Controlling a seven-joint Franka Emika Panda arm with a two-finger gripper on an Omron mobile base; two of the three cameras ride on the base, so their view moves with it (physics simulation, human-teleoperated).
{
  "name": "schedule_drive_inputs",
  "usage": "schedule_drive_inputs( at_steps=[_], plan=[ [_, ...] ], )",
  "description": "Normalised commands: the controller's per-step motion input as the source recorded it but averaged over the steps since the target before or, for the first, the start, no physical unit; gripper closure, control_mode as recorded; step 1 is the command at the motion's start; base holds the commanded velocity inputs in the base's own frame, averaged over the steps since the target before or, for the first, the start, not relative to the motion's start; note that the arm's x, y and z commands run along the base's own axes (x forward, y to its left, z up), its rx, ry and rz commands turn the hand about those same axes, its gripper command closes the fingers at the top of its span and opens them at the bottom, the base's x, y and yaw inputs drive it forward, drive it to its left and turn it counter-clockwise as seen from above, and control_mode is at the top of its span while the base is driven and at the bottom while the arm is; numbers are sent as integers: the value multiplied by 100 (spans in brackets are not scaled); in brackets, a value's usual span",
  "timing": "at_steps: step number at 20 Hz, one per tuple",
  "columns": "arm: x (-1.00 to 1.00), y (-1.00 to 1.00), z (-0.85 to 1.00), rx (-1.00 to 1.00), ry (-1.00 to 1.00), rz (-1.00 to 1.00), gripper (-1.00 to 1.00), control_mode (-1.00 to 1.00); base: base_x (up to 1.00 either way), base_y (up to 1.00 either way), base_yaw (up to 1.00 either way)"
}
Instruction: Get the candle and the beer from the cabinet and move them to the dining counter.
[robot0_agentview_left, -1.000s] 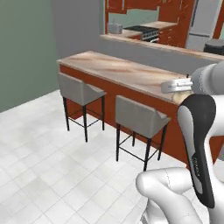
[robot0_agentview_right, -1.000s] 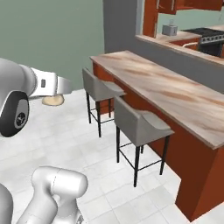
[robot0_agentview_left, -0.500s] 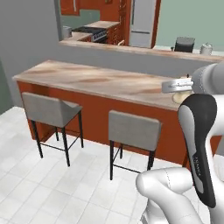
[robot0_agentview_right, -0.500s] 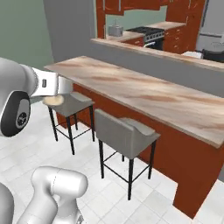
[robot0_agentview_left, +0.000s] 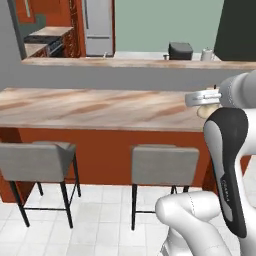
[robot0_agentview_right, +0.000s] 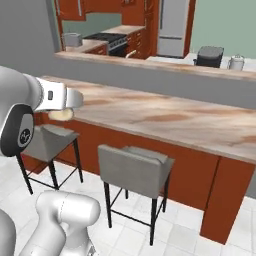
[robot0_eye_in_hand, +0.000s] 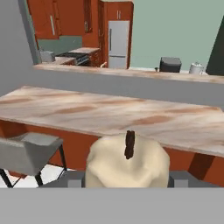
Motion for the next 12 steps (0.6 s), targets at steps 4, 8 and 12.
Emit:
schedule_drive_inputs(
  at_steps=[4,8,12],
  plan=[
    [0,0,0,0,0,0,100,100,84,79,-50],
    [0,0,0,0,0,0,100,100,74,50,-42],
    [0,0,0,0,0,0,100,100,70,45,-39]
  ],
)
